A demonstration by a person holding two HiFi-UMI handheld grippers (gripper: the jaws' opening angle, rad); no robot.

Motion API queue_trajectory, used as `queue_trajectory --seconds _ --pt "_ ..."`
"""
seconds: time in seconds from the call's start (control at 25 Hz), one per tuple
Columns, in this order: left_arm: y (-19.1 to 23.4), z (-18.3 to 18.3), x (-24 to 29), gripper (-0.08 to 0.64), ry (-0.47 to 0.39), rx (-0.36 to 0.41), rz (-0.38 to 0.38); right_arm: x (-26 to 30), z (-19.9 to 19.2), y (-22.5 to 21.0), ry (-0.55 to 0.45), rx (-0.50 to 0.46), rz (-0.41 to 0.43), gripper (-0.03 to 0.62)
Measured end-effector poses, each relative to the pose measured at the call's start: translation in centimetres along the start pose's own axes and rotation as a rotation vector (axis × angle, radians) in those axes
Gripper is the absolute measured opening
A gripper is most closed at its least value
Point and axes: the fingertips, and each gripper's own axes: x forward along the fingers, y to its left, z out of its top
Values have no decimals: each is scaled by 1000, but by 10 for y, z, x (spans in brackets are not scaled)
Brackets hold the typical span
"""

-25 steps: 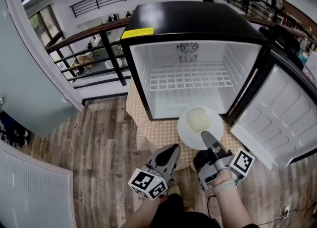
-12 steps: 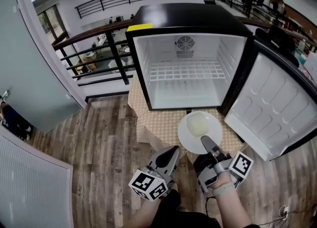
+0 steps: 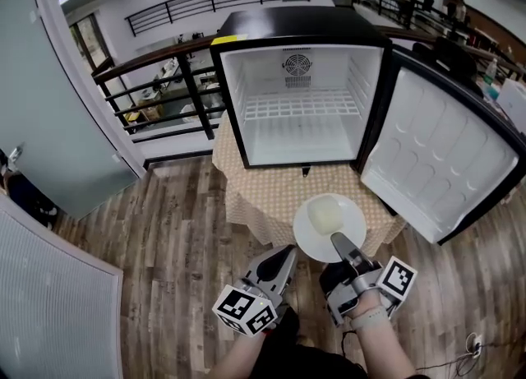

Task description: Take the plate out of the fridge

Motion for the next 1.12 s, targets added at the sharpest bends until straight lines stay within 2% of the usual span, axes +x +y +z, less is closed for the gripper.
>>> queue_trajectory --seconds 0.72,1.12 --pt "-64 -12 -65 9 -27 31 42 -83 -45 4 58 5 9 41" --pt "-69 -10 -68 9 -32 47 58 -96 -44 1 80 0 10 40"
